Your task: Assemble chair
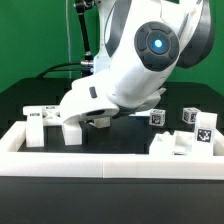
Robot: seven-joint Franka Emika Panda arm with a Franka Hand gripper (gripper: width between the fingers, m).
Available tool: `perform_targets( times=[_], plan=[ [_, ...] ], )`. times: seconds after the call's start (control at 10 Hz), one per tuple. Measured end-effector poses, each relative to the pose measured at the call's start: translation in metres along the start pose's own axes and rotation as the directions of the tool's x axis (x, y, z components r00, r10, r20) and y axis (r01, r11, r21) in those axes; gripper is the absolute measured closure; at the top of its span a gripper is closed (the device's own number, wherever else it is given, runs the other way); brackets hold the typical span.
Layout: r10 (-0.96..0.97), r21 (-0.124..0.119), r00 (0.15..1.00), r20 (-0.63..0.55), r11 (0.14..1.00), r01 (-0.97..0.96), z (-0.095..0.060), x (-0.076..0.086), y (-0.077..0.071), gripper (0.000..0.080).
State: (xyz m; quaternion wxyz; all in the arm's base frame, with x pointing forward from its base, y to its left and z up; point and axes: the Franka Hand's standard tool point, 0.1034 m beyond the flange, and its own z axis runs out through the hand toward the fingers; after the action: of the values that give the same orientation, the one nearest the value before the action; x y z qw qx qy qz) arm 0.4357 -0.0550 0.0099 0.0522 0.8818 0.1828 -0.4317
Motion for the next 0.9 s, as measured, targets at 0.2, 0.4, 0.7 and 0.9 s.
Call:
perform_targets(
  times=[0.2, 0.4, 0.7, 0.9],
  plan=[
    [0.0, -0.001, 1.0, 0.0, 1.0, 0.0, 0.0, 0.0, 0.0, 0.0511],
    [0.0, -0.001, 1.0, 0.0, 1.0, 0.0, 0.0, 0.0, 0.0, 0.0511],
    [0.001, 0.0, 1.0, -0.004, 1.0, -0.001, -0.008, -0.001, 0.001, 0.0511],
    [0.006, 0.005, 1.0, 0.0, 1.0, -0.006, -0.026, -0.007, 0.002, 0.0509]
  ],
)
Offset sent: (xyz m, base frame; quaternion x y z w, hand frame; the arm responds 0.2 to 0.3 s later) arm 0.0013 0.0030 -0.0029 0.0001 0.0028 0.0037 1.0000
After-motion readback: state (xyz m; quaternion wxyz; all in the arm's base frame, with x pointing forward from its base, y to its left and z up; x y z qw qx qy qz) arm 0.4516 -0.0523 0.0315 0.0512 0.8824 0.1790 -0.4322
